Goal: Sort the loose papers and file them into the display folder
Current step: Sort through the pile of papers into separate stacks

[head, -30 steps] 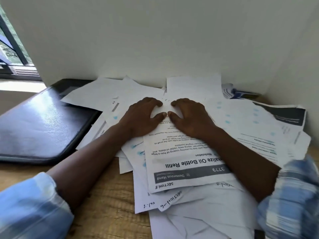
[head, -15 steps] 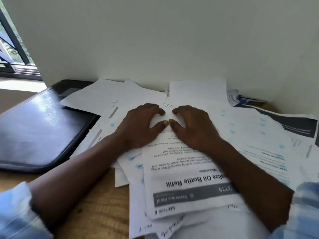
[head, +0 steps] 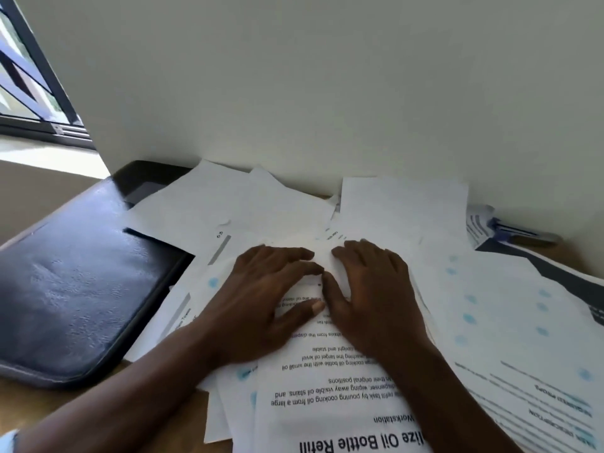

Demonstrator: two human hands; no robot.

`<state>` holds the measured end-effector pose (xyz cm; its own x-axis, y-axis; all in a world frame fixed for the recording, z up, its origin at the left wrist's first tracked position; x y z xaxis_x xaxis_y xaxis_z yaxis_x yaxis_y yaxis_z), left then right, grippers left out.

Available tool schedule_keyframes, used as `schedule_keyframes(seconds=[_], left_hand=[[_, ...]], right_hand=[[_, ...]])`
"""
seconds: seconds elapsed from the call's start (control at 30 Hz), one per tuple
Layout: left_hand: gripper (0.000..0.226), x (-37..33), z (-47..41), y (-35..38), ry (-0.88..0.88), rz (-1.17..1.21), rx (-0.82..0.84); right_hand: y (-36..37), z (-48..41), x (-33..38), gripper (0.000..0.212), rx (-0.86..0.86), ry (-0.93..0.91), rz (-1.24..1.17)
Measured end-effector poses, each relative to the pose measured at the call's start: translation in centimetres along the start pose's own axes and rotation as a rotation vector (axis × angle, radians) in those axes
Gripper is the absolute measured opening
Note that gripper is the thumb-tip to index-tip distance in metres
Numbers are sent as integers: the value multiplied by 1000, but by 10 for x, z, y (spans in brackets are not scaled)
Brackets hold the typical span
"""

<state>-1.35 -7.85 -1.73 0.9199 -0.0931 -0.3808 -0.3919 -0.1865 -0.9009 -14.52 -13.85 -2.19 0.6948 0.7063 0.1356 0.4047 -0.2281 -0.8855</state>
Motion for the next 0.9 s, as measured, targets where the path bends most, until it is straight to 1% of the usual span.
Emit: schedule_keyframes(seconds=[0.1, 0.17, 0.3, 0.37, 0.43, 0.53, 0.6, 0.67, 0.73, 0.8, 0.83, 0.9], left_hand=[[54, -2, -5, 2, 25, -39, -24], [55, -1, -6, 2, 25, -28, -50], [59, 10, -12, -8, -92, 92, -83], [64, 14, -13, -14, -119, 5, -102], [66, 20, -15, -19, -169, -74, -96], [72, 30, -16, -22, -259, -77, -73], [81, 33, -15, -17, -285, -95, -22], [85, 40, -16, -16, -314, -92, 8], [83, 55, -18, -33, -386, -127, -47], [78, 80, -16, -62, -507, -226, -160], [76, 95, -13, -74, -574, -256, -191], [71, 122, -10, -82, -662, -262, -170]], right_hand=[[-2, 0, -1, 42, -51, -21, 2], [0, 1, -3, 43, -61, -28, 4], [2, 0, -4, 53, -36, -24, -14], [-3, 0, -2, 56, -38, -18, -7], [-12, -1, -3, 53, -93, 7, 8], [-22, 4, -11, 47, -153, 91, 15], [-21, 7, -14, 45, -126, 126, 13], [-17, 7, -14, 38, -82, 127, 31], [-13, 7, -12, 35, -35, 112, 78], [-11, 6, -13, 36, 23, 102, 148], [-11, 5, -15, 38, 52, 102, 176], [-13, 6, -22, 41, 82, 113, 207]])
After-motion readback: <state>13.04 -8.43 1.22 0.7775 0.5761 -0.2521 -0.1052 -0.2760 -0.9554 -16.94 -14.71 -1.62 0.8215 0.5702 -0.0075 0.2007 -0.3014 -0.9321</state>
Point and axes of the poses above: each hand's wrist, its own z-axis away from the middle knuckle, its own y-axis out of the palm, x = y × z, the point moved 10 cm from there along -z, towards the middle knuckle, and after that the axes turned 12 degrees about -y, right-handed, at the moved point
